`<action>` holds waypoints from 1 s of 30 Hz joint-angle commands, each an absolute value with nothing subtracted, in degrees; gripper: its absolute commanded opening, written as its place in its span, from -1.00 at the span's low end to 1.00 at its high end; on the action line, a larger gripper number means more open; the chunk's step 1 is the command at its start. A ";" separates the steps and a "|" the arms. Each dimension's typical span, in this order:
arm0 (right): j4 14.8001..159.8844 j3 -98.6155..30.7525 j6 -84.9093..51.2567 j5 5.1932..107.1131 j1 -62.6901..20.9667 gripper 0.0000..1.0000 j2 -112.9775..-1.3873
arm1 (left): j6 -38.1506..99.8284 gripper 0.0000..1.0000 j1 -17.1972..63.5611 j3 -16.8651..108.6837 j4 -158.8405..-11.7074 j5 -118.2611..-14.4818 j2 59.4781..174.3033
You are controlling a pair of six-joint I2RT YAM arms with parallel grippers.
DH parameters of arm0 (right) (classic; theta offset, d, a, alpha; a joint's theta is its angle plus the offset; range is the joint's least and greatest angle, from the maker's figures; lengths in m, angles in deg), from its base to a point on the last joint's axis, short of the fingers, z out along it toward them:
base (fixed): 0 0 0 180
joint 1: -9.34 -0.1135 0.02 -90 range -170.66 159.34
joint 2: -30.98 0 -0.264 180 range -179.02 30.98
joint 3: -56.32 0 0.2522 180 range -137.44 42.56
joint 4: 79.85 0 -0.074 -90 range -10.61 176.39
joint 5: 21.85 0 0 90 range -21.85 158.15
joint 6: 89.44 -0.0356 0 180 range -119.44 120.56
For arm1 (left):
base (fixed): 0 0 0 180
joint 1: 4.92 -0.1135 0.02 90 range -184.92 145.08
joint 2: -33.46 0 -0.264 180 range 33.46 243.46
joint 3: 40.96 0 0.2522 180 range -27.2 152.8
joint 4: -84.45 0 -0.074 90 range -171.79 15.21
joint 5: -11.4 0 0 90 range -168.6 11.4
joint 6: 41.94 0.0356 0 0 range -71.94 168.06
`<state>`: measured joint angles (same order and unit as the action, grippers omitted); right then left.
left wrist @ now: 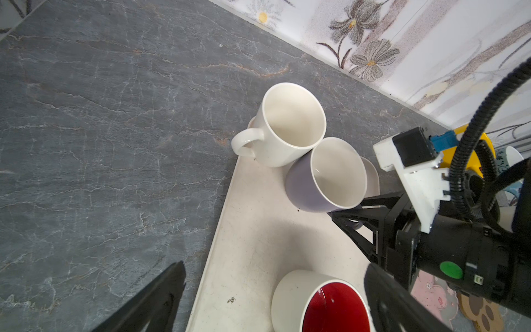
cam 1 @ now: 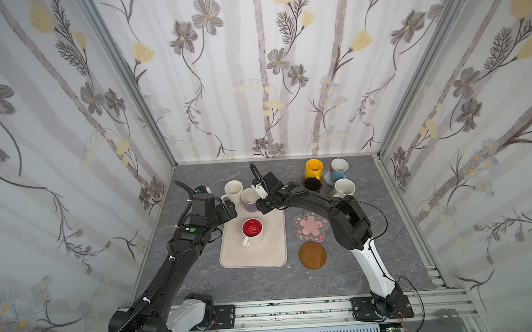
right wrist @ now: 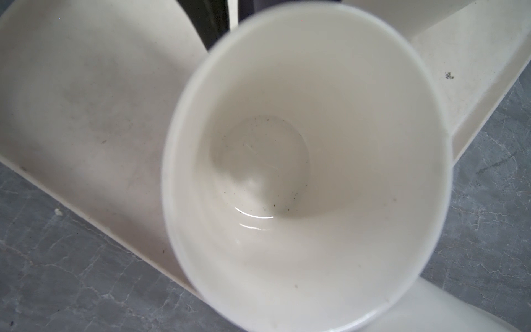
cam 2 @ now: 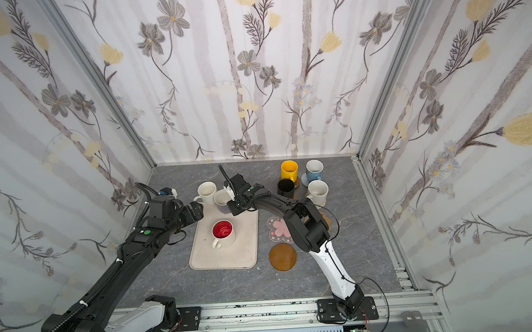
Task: Place cups on coasters
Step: Pick up the cup from the tray.
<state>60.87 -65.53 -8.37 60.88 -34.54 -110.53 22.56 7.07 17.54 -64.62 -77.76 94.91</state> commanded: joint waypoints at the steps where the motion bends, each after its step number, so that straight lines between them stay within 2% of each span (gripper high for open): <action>1: 62.31 -65.94 -8.41 60.75 -34.80 -0.46 -110.69 | 22.70 1.00 7.02 17.44 -66.15 -78.25 94.76; 6: 62.31 -64.96 -8.23 60.97 -34.97 -0.71 -110.04 | 22.83 1.00 6.99 17.28 -66.17 -78.51 94.46; 11: 62.92 -63.16 -8.36 61.52 -35.13 -0.86 -108.28 | 23.19 1.00 7.03 17.30 -66.15 -77.89 94.90; 21: 63.76 -55.95 -8.14 64.15 -35.26 -0.88 -99.18 | 23.41 1.00 7.87 18.02 -66.41 -78.83 96.15; 30: 67.30 -40.44 -9.01 66.44 -35.22 -0.89 -85.27 | 23.45 1.00 12.27 22.51 -66.41 -80.62 100.23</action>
